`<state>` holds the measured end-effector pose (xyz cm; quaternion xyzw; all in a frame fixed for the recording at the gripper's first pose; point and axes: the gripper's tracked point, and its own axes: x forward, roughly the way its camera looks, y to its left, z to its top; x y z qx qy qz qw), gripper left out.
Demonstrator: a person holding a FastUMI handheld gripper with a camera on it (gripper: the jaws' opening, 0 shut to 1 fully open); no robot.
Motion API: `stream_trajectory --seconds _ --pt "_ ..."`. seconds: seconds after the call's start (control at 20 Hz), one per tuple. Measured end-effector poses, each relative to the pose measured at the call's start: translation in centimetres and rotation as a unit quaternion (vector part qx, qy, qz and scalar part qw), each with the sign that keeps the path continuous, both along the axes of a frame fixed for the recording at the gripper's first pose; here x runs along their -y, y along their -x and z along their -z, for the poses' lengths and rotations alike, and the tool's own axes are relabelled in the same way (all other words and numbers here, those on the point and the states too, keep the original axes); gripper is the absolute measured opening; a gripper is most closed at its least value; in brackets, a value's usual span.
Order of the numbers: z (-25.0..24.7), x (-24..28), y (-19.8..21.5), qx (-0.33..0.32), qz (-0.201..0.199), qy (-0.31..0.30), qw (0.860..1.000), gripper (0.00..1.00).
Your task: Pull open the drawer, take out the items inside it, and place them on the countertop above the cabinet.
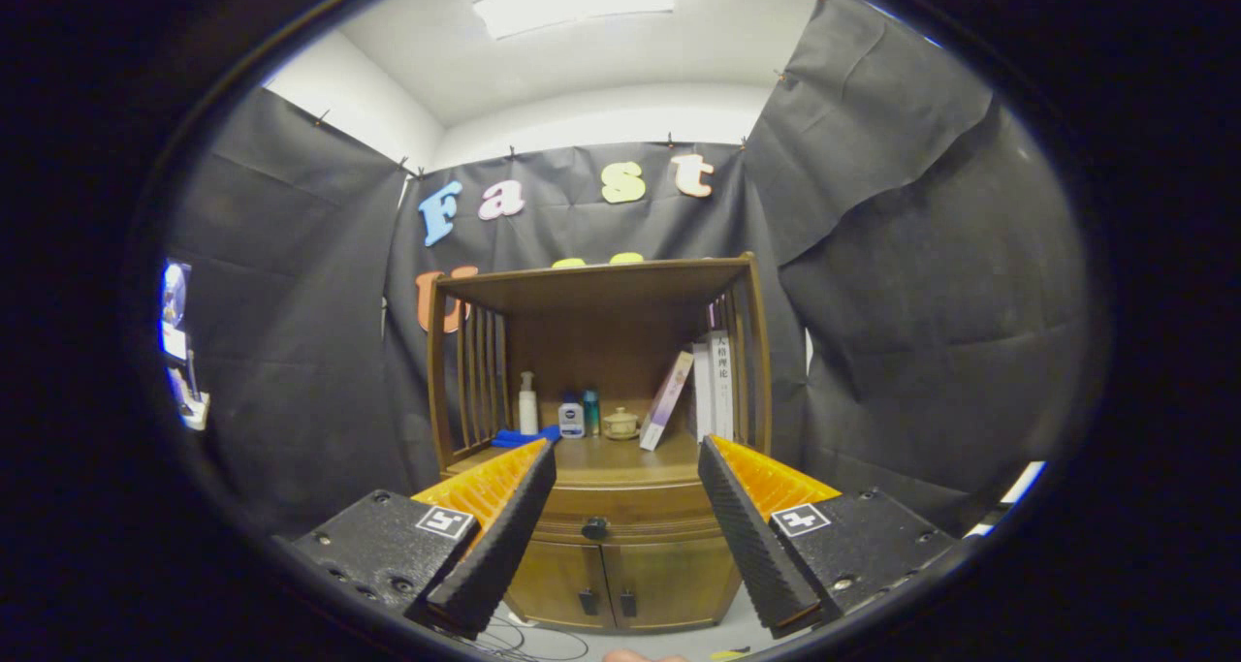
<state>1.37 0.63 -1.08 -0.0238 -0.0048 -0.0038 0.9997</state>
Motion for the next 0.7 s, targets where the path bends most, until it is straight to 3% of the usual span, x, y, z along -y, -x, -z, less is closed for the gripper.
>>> stream_trajectory --seconds 0.35,0.7 --pt "3.3 -1.4 -1.6 -0.023 -0.008 0.012 1.000 0.97" --pt "8.4 -3.0 -6.1 -0.054 -0.027 0.015 0.998 0.97"
